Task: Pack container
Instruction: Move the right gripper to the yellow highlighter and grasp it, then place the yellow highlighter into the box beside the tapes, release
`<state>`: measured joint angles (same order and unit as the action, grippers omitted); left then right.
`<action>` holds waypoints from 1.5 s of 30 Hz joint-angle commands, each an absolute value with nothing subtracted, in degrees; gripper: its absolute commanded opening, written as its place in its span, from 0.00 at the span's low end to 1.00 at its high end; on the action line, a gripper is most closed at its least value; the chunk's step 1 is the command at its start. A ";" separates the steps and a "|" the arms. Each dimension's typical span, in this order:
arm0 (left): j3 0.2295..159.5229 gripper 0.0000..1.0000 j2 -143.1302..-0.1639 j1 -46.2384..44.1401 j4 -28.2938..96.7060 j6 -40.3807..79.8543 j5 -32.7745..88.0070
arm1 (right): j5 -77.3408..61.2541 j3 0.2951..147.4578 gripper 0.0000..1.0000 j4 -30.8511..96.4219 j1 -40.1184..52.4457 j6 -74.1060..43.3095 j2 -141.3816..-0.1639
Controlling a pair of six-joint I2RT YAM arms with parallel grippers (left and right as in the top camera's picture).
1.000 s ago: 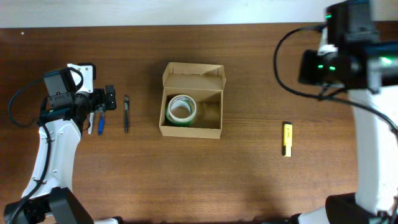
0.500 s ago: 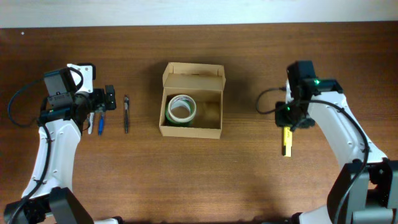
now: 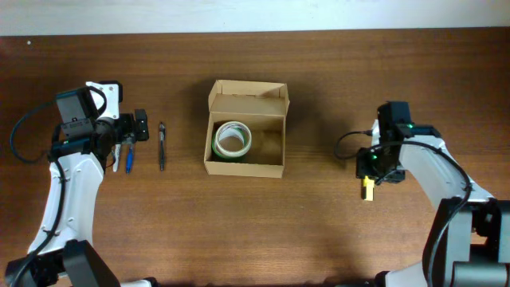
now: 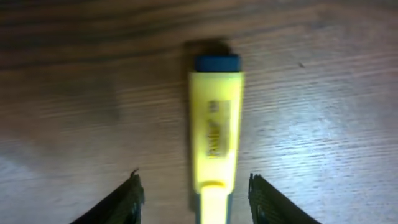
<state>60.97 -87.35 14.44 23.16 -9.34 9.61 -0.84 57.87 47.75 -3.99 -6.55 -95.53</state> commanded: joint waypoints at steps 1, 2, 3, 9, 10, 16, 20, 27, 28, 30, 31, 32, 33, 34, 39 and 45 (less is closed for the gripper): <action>62.08 0.99 -87.66 14.70 23.24 -9.06 9.61 | -1.06 57.30 0.54 47.07 -6.90 -6.37 -94.98; 62.08 0.99 -87.66 14.70 23.24 -9.06 9.61 | -1.13 57.30 0.55 47.07 -7.46 -6.20 -94.98; 62.08 0.99 -87.66 14.70 23.24 -9.06 9.61 | -1.17 57.30 0.55 47.07 -7.97 -6.20 -94.98; 62.08 0.99 -87.66 14.70 23.24 -9.06 9.61 | -2.87 56.38 0.55 45.50 -8.01 -6.26 -95.20; 62.08 0.99 -87.66 14.70 23.24 -9.06 9.58 | -2.83 56.03 0.55 45.08 -7.88 -6.26 -95.35; 62.08 0.99 -87.66 14.70 23.24 -9.04 9.61 | -3.20 54.63 0.55 42.54 -7.90 -7.55 -97.91; 62.08 0.99 -87.66 14.70 23.22 -9.06 9.61 | -3.46 54.63 0.56 41.71 -7.88 -7.53 -99.20; 62.08 0.99 -87.66 14.70 23.24 -9.06 9.61 | -3.44 54.63 0.48 41.06 -7.88 -7.55 -101.51; 62.08 0.99 -87.66 14.70 23.24 -9.04 9.61 | -3.44 54.63 0.41 41.06 -7.88 -7.57 -101.75; 62.08 0.99 -87.66 14.70 23.24 -9.04 9.61 | -3.40 54.63 0.28 40.99 -7.90 -7.57 -102.24; 62.08 0.99 -87.66 14.70 23.24 -9.04 9.61 | -3.42 54.63 0.19 40.99 -7.88 -7.57 -102.37; 62.08 0.99 -87.66 14.70 23.24 -9.04 9.58 | -3.42 54.63 0.13 40.99 -7.88 -7.94 -102.39; 62.08 0.99 -87.66 14.70 23.24 -9.06 9.58 | -3.44 54.63 0.08 40.88 -7.88 -7.97 -102.39; 62.08 0.99 -87.66 14.70 23.24 -9.06 9.61 | -3.51 54.68 0.04 40.82 -7.88 -8.01 -102.37; 62.08 0.99 -87.66 14.70 23.24 -9.06 9.61 | -7.07 59.05 0.04 43.57 -7.88 -7.92 -101.08; 62.08 0.99 -87.66 14.70 23.24 -9.06 9.61 | -12.05 75.09 0.04 54.52 -6.96 -5.91 -95.02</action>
